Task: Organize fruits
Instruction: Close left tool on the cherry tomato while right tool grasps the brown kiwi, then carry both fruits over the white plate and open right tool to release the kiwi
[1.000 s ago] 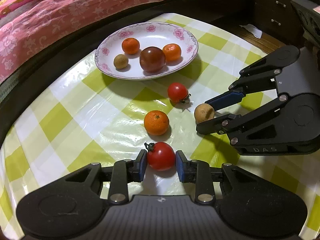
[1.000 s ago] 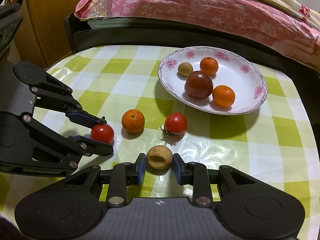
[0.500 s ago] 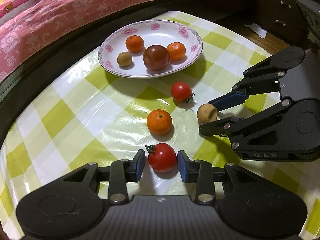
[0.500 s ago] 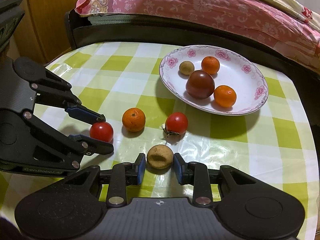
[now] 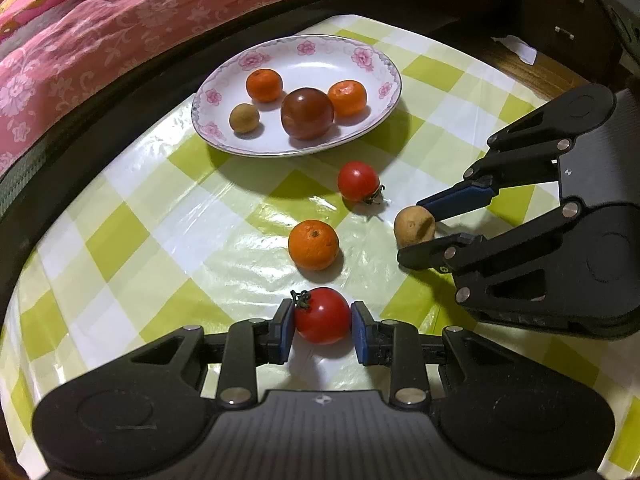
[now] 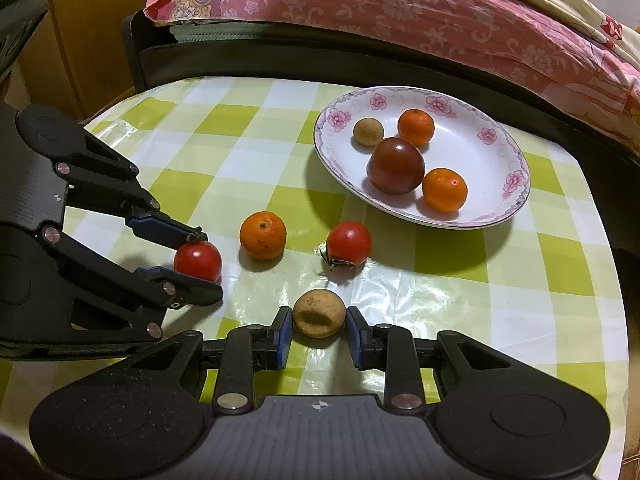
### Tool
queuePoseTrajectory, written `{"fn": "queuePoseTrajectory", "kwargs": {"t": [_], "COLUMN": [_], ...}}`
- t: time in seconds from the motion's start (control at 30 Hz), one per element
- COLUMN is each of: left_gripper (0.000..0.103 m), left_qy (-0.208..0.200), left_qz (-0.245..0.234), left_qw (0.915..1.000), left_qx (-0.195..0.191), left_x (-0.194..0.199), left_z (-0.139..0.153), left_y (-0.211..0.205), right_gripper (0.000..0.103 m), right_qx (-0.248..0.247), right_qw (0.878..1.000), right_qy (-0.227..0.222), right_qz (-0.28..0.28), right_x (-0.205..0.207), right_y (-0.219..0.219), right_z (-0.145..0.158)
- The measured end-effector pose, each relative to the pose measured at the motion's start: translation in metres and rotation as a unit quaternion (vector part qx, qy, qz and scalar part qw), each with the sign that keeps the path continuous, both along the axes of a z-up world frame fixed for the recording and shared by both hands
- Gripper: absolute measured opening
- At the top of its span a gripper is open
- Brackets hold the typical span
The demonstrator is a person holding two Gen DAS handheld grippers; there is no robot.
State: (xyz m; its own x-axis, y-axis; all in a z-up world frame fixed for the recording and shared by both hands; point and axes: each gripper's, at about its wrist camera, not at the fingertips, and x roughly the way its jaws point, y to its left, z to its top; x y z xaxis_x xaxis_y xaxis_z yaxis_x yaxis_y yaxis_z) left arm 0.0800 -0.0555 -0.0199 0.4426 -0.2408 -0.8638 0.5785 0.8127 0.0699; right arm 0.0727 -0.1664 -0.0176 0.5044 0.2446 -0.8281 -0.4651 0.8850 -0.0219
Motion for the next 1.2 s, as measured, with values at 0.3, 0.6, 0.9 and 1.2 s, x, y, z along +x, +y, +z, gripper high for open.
{"fn": "queuePoseTrajectory", "kwargs": {"t": [0.3, 0.6, 0.9, 1.2], "left_gripper": [0.038, 0.038, 0.038, 0.038], "left_qy": [-0.007, -0.017, -0.025, -0.033], "left_qz": [0.001, 0.004, 0.006, 0.007], "left_qw": [1.0, 0.9999, 0.9997, 0.9994], "left_qx": [0.004, 0.002, 0.002, 0.0], "left_x": [0.001, 0.003, 0.005, 0.006], "left_z": [0.004, 0.008, 0.013, 0.018], "left_y": [-0.002, -0.002, -0.005, -0.007], "right_gripper": [0.024, 0.024, 0.024, 0.024], "right_qx": [0.001, 0.003, 0.007, 0.006], "right_qw": [1.0, 1.0, 1.0, 1.0], "right_qy": [0.005, 0.002, -0.001, -0.008], "right_qz": [0.001, 0.0, -0.005, -0.012], "right_x": [0.0, -0.002, -0.001, -0.001], "right_y": [0.001, 0.003, 0.001, 0.0], "right_z": [0.001, 0.004, 0.009, 0.011]}}
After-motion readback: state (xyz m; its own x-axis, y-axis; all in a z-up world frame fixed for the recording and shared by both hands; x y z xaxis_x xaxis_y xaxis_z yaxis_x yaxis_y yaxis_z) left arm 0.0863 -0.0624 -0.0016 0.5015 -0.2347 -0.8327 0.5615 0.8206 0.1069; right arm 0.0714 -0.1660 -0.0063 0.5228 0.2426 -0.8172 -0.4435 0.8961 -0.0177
